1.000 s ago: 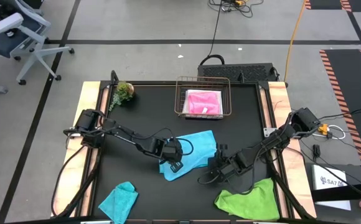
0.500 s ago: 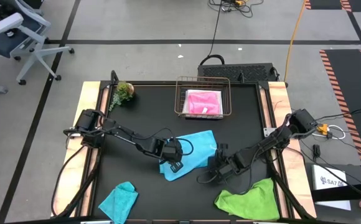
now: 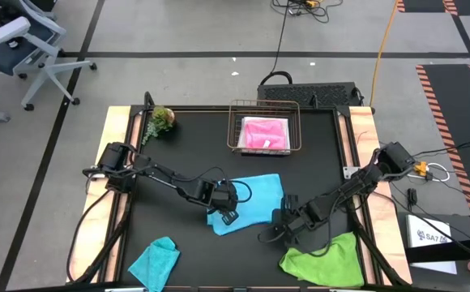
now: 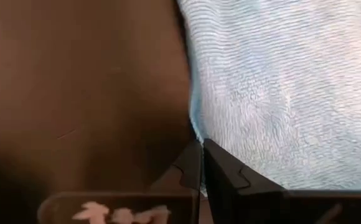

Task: Fold microfiber towels
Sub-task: Fold the right blue towel

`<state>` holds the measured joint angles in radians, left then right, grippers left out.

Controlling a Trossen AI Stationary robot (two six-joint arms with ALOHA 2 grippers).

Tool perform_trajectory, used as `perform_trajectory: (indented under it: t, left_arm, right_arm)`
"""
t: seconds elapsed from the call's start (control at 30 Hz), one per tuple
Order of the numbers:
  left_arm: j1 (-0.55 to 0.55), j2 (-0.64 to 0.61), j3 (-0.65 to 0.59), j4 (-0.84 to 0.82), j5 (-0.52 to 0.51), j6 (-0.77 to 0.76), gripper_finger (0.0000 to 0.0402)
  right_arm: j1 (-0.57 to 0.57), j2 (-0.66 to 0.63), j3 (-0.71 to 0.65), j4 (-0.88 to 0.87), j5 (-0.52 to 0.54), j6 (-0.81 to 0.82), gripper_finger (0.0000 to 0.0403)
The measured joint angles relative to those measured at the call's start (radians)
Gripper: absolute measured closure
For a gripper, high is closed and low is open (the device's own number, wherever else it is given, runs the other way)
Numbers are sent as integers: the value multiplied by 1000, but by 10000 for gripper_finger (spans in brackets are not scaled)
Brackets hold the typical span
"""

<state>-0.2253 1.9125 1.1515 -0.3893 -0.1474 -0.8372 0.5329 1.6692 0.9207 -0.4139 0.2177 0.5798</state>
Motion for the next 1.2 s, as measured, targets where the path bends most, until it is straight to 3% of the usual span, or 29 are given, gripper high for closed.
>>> perform_trajectory:
  t: [0.53, 0.97, 1.2]
  left_arm:
    - [0, 0, 0, 0, 0, 4, 397]
    - [0, 0, 0, -1, 0, 5, 394]
    - [0, 0, 0, -1, 0, 15, 399]
  right_arm:
    - [30, -124, 0, -9, -67, 11, 391]
    - [10, -117, 0, 15, -57, -22, 285]
    - [-50, -117, 0, 22, 50, -79, 270]
